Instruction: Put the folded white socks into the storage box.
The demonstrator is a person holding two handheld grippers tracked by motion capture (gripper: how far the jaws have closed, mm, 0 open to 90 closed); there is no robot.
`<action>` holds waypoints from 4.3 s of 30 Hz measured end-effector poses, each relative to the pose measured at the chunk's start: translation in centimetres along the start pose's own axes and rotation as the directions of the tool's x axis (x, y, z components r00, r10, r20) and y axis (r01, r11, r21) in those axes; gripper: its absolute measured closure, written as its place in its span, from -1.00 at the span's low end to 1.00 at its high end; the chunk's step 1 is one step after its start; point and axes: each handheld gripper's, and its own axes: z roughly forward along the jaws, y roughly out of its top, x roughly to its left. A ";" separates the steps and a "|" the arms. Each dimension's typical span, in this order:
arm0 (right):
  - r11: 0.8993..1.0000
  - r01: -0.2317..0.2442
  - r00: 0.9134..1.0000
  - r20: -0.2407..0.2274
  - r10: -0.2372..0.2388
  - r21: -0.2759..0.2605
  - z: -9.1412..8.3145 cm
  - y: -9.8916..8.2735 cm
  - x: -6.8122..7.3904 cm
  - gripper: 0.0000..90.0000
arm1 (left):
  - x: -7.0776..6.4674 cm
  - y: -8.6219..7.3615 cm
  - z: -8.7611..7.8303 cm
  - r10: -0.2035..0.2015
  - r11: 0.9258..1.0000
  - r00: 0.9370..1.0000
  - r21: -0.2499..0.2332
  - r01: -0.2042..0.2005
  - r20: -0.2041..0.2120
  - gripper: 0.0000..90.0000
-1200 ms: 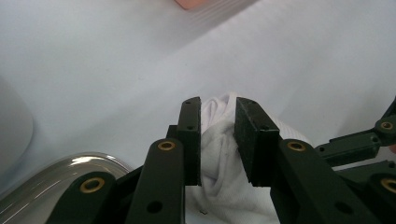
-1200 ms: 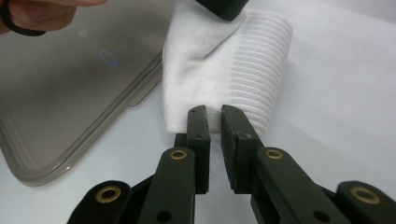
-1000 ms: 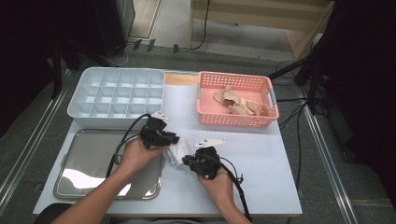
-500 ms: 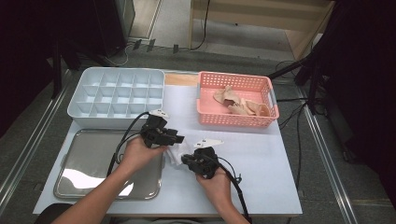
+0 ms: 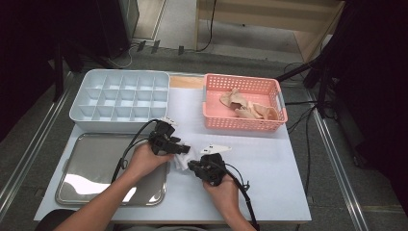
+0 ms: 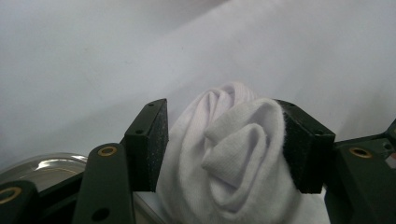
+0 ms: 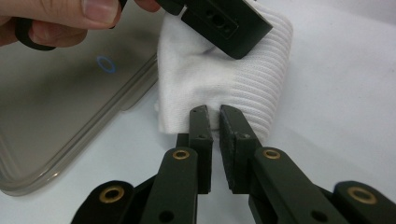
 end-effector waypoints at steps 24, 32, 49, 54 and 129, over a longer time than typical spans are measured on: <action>1.000 0.018 0.999 0.026 -0.018 0.003 0.1 -0.6 0.0 0.89 | -0.2 -0.3 0.6 -0.015 0.999 0.998 0.051 0.012 0.056 -0.12; 1.000 0.026 0.999 0.033 -0.026 -0.008 0.2 -0.8 -0.1 0.92 | -0.3 -0.4 0.6 -0.046 0.997 0.995 0.070 0.040 0.091 0.05; 1.000 0.000 1.000 0.014 0.000 -0.014 0.1 -0.9 -0.5 0.89 | -1.2 -0.6 0.3 0.004 0.998 0.997 0.059 -0.009 0.082 0.55; 0.999 -0.032 0.999 -0.019 0.032 0.008 -0.6 -0.6 -0.8 0.66 | -0.1 -0.3 0.2 -0.077 0.996 0.989 0.059 0.070 0.124 0.56; 0.999 0.017 0.999 0.034 -0.016 -0.028 -4.6 0.0 -6.2 0.09 | 6.5 4.5 -13.9 -0.131 0.984 0.991 -0.121 0.128 -0.017 0.53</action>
